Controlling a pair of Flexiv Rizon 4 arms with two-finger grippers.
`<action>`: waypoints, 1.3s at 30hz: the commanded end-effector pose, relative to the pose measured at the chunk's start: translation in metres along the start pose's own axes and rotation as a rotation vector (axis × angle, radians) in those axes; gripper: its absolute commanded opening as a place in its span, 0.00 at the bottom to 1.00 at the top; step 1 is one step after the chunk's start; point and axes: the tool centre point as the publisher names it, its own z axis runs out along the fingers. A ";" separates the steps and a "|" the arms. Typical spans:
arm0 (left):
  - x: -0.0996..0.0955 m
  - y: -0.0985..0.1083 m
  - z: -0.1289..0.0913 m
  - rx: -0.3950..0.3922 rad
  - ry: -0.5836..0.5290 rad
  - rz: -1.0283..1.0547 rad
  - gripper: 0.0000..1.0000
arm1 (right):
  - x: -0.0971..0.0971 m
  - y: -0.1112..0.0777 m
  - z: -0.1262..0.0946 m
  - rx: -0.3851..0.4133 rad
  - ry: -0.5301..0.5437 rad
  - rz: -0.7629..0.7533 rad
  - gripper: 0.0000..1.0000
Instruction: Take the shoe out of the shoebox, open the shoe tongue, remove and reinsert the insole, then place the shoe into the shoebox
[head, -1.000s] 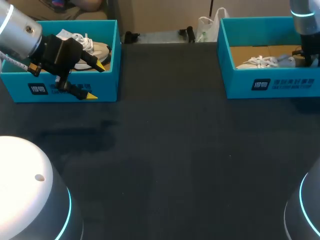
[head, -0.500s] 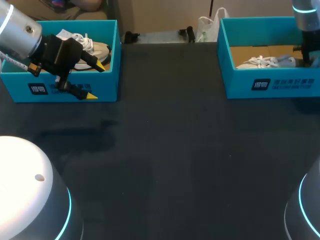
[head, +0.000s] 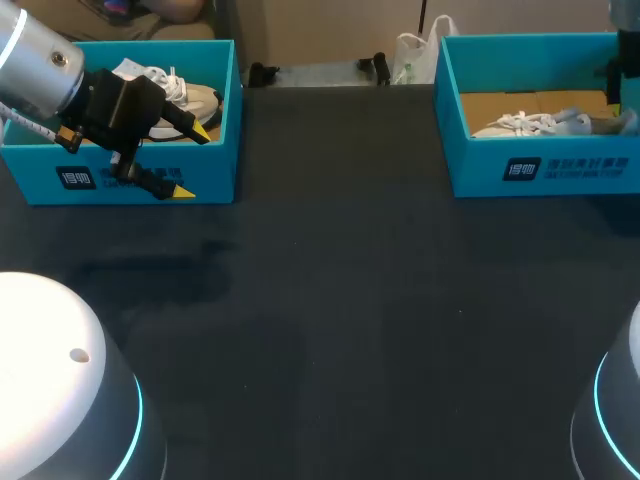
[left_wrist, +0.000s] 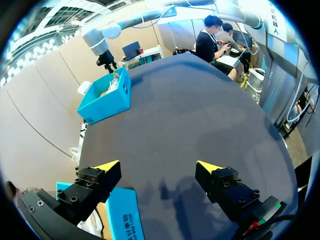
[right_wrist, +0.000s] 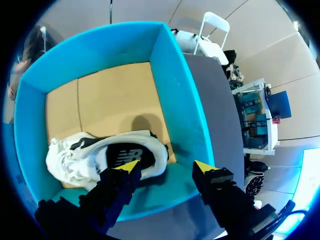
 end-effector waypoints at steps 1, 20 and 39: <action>0.000 0.000 0.000 -0.004 0.001 0.000 1.00 | -0.001 -0.019 -0.020 -0.035 0.017 -0.004 0.70; 0.000 0.000 0.000 -0.004 0.001 0.000 1.00 | 0.020 -0.072 -0.067 -0.052 0.094 0.091 1.00; -0.054 0.037 -0.052 -0.086 0.266 0.606 1.00 | 0.021 -0.073 -0.067 -0.044 0.109 0.116 1.00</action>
